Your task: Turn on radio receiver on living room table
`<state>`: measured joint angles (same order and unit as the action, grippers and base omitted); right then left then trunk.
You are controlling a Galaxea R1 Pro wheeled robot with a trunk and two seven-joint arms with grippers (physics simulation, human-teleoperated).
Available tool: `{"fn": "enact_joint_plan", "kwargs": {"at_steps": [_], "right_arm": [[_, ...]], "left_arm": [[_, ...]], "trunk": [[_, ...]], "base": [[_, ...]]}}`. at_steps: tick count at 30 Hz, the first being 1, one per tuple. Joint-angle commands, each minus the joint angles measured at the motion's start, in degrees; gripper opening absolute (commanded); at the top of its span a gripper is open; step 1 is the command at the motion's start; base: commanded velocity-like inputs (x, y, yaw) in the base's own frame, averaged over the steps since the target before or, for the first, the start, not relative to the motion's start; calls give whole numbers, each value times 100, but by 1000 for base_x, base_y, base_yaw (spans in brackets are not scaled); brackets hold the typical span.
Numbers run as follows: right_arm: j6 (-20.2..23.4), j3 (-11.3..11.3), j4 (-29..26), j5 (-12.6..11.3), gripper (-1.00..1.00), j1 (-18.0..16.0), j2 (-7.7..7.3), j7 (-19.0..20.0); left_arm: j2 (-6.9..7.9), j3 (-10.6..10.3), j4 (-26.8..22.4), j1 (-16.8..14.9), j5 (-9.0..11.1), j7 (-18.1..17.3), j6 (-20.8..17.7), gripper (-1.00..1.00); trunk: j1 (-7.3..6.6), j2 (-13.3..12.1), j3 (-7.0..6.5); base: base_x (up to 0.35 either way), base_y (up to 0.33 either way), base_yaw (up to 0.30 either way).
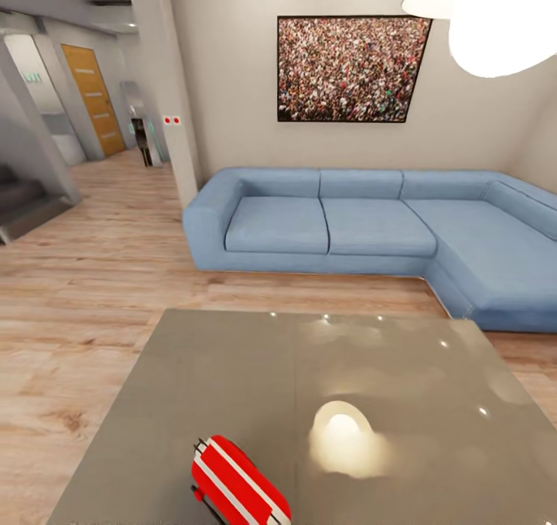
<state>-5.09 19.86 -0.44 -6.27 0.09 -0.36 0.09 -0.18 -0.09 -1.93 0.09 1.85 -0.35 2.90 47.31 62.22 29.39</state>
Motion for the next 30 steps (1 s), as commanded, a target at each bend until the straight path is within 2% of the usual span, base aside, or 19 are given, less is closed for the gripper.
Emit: {"fn": "enact_joint_plan", "kwargs": {"at_steps": [1,26,30], "right_arm": [[0,0,0,-1,100,0,0,0],[0,0,1,-4,100,0,0,0],[0,0,0,-6,100,0,-8,0]], "left_arm": [[0,0,0,0,0,0,0,100],[0,0,0,0,-1,0,0,100],[0,0,0,0,-1,0,0,100]], "trunk": [[0,0,3],[0,0,93],[0,0,97]], "base": [[0,0,207],[0,0,247],[0,0,75]]}}
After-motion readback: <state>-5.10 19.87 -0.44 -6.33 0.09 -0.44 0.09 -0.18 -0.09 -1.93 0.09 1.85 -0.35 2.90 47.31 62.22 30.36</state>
